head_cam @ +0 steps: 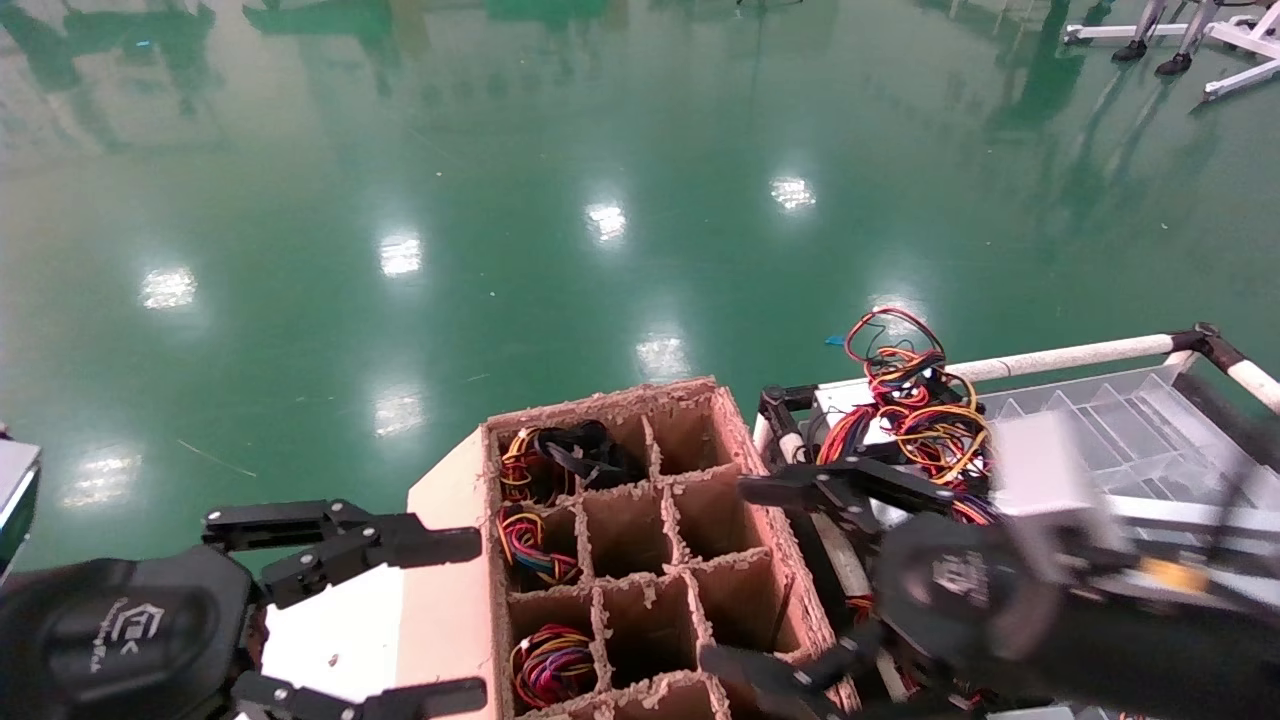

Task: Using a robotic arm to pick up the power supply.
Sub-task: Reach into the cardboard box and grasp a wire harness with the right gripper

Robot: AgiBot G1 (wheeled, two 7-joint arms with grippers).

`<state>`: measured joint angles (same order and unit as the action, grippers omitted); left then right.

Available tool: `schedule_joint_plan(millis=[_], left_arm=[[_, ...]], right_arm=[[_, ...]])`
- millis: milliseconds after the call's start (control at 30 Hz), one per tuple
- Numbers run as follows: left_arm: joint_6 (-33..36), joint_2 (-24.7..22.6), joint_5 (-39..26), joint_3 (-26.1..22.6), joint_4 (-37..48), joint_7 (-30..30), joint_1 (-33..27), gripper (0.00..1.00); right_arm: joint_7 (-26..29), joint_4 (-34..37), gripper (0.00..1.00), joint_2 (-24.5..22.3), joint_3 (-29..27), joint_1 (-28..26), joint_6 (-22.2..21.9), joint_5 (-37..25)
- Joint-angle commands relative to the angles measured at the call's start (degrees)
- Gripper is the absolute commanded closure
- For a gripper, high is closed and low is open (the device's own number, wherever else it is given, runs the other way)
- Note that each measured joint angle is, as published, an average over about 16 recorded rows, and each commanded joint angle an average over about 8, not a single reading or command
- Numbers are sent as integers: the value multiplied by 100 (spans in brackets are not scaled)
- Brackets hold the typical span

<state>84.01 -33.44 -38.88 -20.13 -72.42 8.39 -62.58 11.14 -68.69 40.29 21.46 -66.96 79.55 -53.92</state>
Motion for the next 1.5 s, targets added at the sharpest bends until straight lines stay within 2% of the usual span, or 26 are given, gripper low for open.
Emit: schedule_joint_plan(millis=[33,333,433,567,700,800,867,1033,1233,1333,1500], left_arm=[[0,0,0,0,0,0,0,100],[0,0,0,-1,0,0,0,100],[0,0,1,-1,0,-1,0,100],[0,0,1,-1,0,-1,-1,100],[0,0,1,-2,0,-1,-1,100],[0,1,1,-2,0,-1,-1,100],[0,1,1,-2,0,-1,-1,100],[0,1,1,-2,0,-1,-1,100],[-1,1,2,-3,0,-1,-1,98],[-1,1,2,-3,0,-1,-1,84],[-1,1,2,-3,0,-2,-1,39]], right_arm=[[43,101,0,142,146,-152,-141,-320],[-129,1029,0,1122,804,-1105,-600,-1696],[-233,1397,7,1487,1005,-1378,-722,-2064],[-436,1966,35,1982,1212,-1704,-890,-2429],[-732,2558,75,2473,1397,-2024,-1073,-2758],[-986,3010,93,2842,1538,-2264,-1233,-3011],[-1153,3316,100,3072,1617,-2408,-1353,-3157],[-1519,4031,100,3521,1723,-2679,-1711,-3367],[-1830,4499,100,3730,1836,-2834,-1971,-3345],[-1884,4585,100,3750,1939,-2870,-2034,-3298],[-1891,4654,100,3758,2124,-2899,-2123,-3199]])
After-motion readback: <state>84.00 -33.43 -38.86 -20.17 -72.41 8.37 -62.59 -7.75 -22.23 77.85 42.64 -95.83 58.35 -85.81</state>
